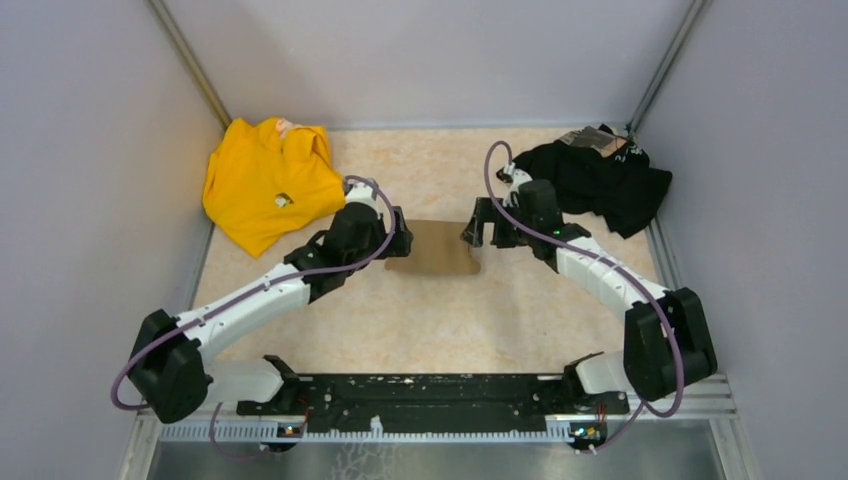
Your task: Fold the paper box
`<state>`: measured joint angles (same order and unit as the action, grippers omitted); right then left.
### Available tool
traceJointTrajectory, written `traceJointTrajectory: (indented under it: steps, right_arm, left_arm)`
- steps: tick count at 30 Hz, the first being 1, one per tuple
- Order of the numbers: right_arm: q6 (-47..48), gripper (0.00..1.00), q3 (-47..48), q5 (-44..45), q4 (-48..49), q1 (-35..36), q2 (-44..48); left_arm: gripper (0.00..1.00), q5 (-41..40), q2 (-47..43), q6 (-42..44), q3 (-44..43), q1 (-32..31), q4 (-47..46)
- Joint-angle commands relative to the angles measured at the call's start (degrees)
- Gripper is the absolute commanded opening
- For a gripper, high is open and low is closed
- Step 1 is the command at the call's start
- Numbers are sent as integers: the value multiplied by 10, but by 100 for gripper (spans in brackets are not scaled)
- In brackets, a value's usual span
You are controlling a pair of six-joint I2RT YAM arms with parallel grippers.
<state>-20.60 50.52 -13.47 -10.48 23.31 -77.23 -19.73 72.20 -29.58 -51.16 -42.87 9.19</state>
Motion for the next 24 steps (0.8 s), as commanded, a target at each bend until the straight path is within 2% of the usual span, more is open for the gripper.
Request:
traceJointTrajectory:
  steps: [1, 6, 11, 19, 24]
  right_arm:
    - [-62, 99, -55, -152, 122, -53, 9]
    - [-114, 99, -105, -256, 246, -64, -15]
    - [-167, 99, -159, -271, 352, -64, -28]
    - [-178, 99, -171, -246, 394, -64, -68]
    - [-169, 99, -153, -240, 384, -64, -87]
  left_arm:
    - [99, 55, -18, 1, 68, 21, -59]
    - [99, 148, -39, 1, 142, 99, -158]
    - [99, 256, -46, 30, 177, 158, -235]
    - [99, 318, -10, 38, 192, 172, -314]
    - [99, 330, 9, 26, 204, 177, -343]
